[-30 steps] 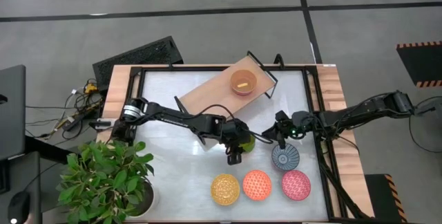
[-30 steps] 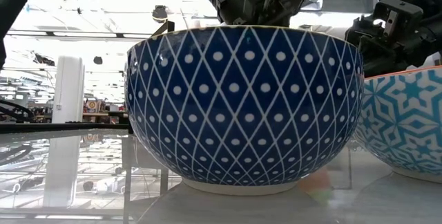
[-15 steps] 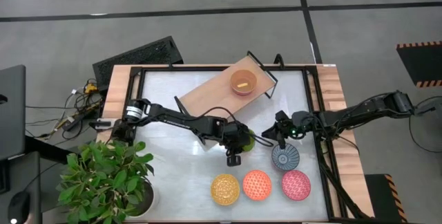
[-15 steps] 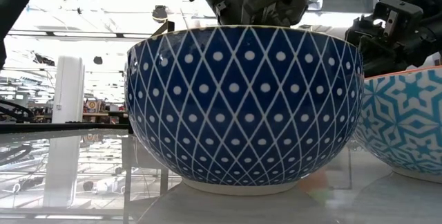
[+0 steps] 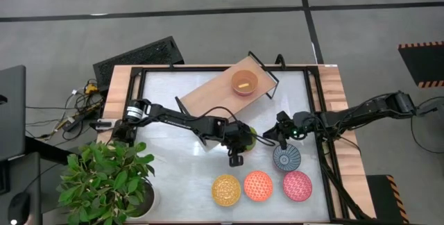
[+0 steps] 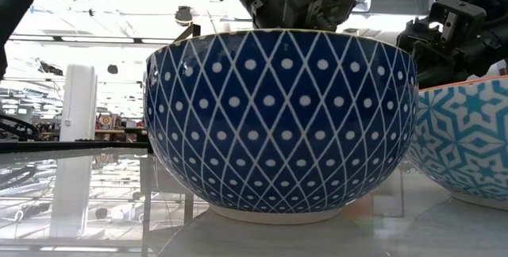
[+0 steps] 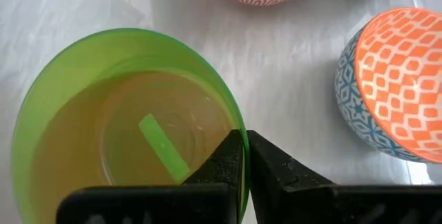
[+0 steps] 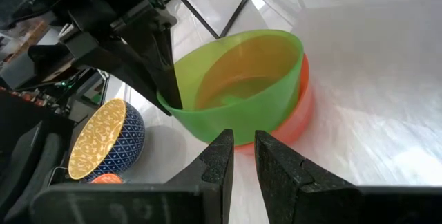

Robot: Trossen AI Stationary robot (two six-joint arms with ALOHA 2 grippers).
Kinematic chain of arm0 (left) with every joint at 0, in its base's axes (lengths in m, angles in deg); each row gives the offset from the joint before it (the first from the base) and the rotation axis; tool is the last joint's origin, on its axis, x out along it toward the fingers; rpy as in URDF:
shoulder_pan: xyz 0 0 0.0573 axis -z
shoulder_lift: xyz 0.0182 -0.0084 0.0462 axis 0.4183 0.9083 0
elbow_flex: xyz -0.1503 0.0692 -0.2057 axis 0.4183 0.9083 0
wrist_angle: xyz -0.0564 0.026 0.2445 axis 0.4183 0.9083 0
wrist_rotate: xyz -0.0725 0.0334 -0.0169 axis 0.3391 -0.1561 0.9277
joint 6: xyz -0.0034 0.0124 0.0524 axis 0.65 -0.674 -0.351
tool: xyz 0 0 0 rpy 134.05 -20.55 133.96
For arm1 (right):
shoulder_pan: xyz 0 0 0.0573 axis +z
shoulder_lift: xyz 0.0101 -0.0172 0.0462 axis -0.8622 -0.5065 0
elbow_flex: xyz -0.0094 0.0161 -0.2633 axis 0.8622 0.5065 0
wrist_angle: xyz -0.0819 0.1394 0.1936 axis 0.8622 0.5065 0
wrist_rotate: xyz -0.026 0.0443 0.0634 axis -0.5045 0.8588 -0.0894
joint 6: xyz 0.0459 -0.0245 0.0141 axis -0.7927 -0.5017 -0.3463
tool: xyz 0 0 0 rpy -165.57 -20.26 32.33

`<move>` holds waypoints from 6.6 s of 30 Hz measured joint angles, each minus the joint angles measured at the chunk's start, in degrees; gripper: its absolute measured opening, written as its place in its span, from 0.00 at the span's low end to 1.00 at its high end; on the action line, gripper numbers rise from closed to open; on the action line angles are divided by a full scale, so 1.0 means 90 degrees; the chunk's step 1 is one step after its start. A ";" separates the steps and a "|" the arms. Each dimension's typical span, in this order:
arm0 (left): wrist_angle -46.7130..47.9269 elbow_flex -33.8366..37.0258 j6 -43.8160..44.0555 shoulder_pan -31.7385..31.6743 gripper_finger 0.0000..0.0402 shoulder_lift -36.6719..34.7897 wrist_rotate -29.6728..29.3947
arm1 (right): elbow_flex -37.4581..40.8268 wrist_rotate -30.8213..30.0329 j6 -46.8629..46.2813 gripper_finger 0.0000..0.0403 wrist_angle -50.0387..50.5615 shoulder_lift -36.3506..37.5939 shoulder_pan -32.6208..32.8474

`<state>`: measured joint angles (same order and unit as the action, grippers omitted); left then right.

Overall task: Place and stack bowls onto a shelf
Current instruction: Stack the green bowl on top of the yellow bowl on the shelf, then stack the orange bowl on top of the green bowl on the shelf

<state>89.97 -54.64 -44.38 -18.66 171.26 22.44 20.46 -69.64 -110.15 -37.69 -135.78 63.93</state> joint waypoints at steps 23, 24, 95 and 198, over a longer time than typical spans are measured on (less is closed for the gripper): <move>-0.0585 -0.0007 -0.0818 -0.0007 0.00 -0.0948 -0.0151 | -0.0002 -0.0183 0.0004 0.21 0.0091 0.0000 -0.0141; -0.0687 -0.0007 -0.0937 -0.0010 0.00 -0.1006 -0.0128 | -0.0002 -0.0182 0.0005 0.21 0.0092 0.0002 -0.0162; -0.0095 -0.0007 -0.4032 -0.2256 0.21 -0.1548 -0.0600 | -0.0002 -0.0180 -0.0173 0.21 0.0141 0.0000 -0.0182; 0.0892 -0.0044 -0.2106 0.0226 0.27 0.0525 -0.0807 | 0.0000 -0.0182 -0.0172 0.21 0.0330 -0.0011 -0.0155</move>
<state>98.00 -55.04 -63.34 -16.63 175.98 15.17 20.46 -71.28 -111.70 -34.72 -135.87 62.53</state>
